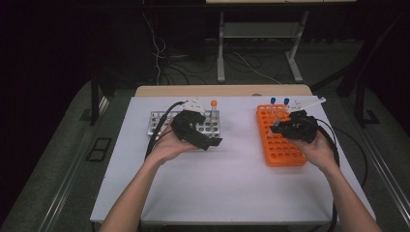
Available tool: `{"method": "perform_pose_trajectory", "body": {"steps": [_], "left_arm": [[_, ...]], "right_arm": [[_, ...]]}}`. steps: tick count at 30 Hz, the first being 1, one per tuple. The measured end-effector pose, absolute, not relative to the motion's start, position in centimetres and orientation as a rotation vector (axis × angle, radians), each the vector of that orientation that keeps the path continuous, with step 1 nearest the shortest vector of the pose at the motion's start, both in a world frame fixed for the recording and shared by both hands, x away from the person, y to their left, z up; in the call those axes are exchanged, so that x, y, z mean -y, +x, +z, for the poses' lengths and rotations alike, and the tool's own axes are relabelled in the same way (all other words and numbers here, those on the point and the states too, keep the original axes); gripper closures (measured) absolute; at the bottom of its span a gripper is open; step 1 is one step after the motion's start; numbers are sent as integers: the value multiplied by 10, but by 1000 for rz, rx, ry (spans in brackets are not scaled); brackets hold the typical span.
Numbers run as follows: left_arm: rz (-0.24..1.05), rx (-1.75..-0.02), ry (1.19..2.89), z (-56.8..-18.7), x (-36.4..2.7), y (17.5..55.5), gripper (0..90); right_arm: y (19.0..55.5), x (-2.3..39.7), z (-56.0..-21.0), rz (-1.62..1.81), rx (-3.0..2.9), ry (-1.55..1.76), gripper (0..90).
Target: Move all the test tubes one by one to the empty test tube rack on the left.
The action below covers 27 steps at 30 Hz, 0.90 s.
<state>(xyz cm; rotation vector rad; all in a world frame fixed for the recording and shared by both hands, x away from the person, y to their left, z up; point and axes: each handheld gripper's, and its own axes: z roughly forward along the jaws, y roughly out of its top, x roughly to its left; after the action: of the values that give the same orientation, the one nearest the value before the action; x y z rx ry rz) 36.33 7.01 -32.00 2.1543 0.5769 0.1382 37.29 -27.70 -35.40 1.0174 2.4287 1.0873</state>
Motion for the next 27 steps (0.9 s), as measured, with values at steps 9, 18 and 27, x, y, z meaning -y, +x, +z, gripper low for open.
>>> {"method": "perform_pose_trajectory", "body": {"steps": [9,18,27], "left_arm": [[128,-524,2180,-313,-56,361,0],[118,-472,2205,-303,-44,360,23],[84,-412,2230,-297,-35,358,89]], "right_arm": [[357,255,-341,1114,-2514,897,740],[348,240,-332,1143,-2596,837,740],[339,218,-329,1129,-2702,738,740]]}}
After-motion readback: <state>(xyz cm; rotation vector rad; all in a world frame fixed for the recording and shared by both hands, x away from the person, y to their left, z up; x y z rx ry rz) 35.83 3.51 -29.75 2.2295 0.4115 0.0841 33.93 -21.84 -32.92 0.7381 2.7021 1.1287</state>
